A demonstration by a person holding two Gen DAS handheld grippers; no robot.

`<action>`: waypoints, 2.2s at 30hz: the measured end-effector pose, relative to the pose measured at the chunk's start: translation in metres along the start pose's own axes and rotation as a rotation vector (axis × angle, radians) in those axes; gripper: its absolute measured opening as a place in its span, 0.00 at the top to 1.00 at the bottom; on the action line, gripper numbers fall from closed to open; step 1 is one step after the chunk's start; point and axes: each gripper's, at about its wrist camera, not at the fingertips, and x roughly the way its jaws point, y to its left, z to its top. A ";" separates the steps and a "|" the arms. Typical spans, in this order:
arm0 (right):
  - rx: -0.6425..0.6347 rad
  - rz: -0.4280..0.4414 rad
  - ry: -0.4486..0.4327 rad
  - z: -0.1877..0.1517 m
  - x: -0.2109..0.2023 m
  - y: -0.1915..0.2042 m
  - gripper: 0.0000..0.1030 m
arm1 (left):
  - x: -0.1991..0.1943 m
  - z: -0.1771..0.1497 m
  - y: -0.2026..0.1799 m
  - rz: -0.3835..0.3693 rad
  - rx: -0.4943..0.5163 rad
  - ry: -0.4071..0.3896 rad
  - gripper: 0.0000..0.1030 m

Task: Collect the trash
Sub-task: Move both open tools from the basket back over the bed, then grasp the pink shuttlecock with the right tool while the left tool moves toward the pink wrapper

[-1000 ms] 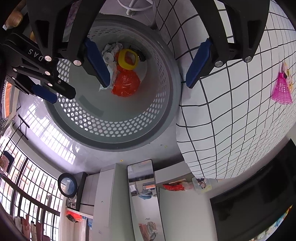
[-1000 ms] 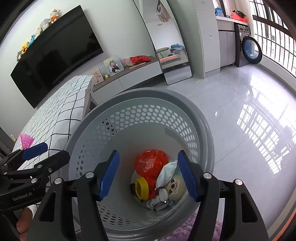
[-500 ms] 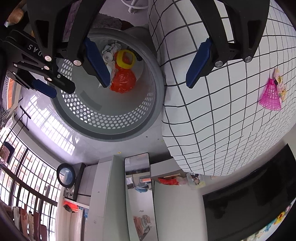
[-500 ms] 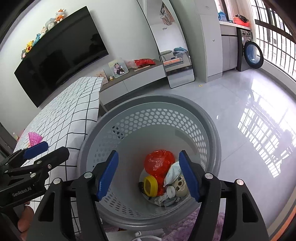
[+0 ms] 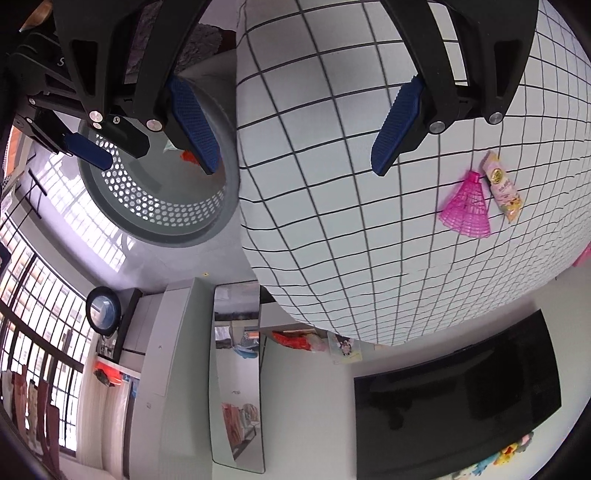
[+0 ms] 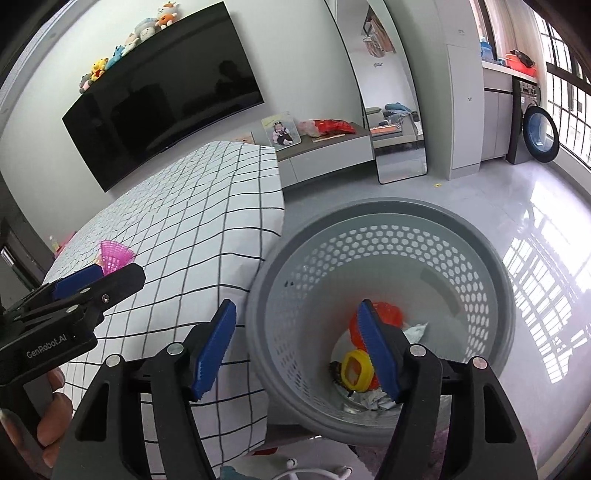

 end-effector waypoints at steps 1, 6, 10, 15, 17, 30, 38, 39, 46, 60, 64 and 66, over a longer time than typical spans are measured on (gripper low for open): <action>-0.010 0.014 0.003 0.001 0.002 0.008 0.36 | -0.003 0.000 0.007 0.010 -0.008 -0.007 0.20; -0.073 0.055 0.020 0.000 0.012 0.046 0.36 | -0.014 -0.006 0.047 0.058 -0.066 -0.025 0.18; -0.119 0.090 0.037 0.000 0.024 0.077 0.36 | -0.017 -0.012 0.080 0.108 -0.107 -0.018 0.18; -0.164 0.152 0.063 0.000 0.040 0.114 0.36 | -0.018 -0.023 0.121 0.176 -0.160 -0.003 0.18; -0.186 0.169 0.070 0.000 0.045 0.129 0.36 | -0.017 -0.029 0.137 0.204 -0.178 0.008 0.18; -0.286 0.199 0.139 0.008 0.089 0.201 0.36 | -0.008 -0.050 0.222 0.297 -0.300 0.047 0.18; -0.354 0.186 0.177 0.015 0.114 0.239 0.36 | 0.004 -0.051 0.251 0.303 -0.332 0.053 0.18; -0.360 0.185 0.182 0.015 0.117 0.242 0.36 | 0.006 -0.051 0.253 0.302 -0.336 0.054 0.18; -0.375 0.193 0.206 0.025 0.138 0.265 0.36 | 0.009 -0.048 0.265 0.331 -0.351 0.047 0.18; -0.328 0.146 0.238 0.039 0.177 0.285 0.36 | 0.013 -0.049 0.280 0.349 -0.383 0.050 0.18; -0.315 0.091 0.223 0.045 0.186 0.289 0.36 | 0.012 -0.050 0.281 0.343 -0.390 0.049 0.18; -0.314 0.076 0.236 0.046 0.193 0.290 0.36 | 0.011 -0.051 0.281 0.340 -0.392 0.046 0.18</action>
